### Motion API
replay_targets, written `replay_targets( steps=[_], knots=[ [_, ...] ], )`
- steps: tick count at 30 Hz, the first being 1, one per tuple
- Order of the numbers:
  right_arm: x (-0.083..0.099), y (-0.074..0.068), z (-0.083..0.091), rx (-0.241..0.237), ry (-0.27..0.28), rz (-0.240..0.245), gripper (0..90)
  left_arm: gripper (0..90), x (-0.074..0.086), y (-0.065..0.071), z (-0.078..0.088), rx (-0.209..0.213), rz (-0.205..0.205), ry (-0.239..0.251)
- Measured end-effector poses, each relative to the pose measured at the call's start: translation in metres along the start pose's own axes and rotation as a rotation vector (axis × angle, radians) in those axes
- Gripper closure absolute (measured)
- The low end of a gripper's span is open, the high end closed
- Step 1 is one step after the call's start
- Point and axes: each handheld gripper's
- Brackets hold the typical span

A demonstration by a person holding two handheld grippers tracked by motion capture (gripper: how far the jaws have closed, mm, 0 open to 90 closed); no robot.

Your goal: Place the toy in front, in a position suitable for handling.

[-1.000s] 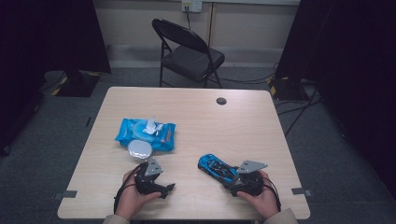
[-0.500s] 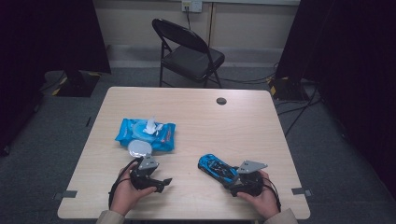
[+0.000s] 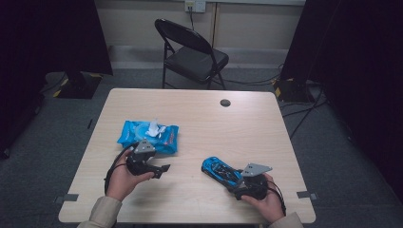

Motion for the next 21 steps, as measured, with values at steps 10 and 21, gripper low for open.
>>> replay_targets(
  steps=[10, 21],
  knots=[
    [0.0, 0.0, 0.0, 0.0, 0.0, 0.0, 23.5, 19.9, -0.012, -0.017, 0.008, -0.022, 0.016, 0.003],
    [0.0, 0.0, 0.0, -0.001, 0.0, 0.0, 23.4, 20.7, -0.025, -0.041, 0.007, -0.051, 0.035, -0.013]
  ],
)
Point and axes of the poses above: each handheld gripper's, and its own axes: z roughly backward along the jaws, x roughly out of its underside, y roughly to its right
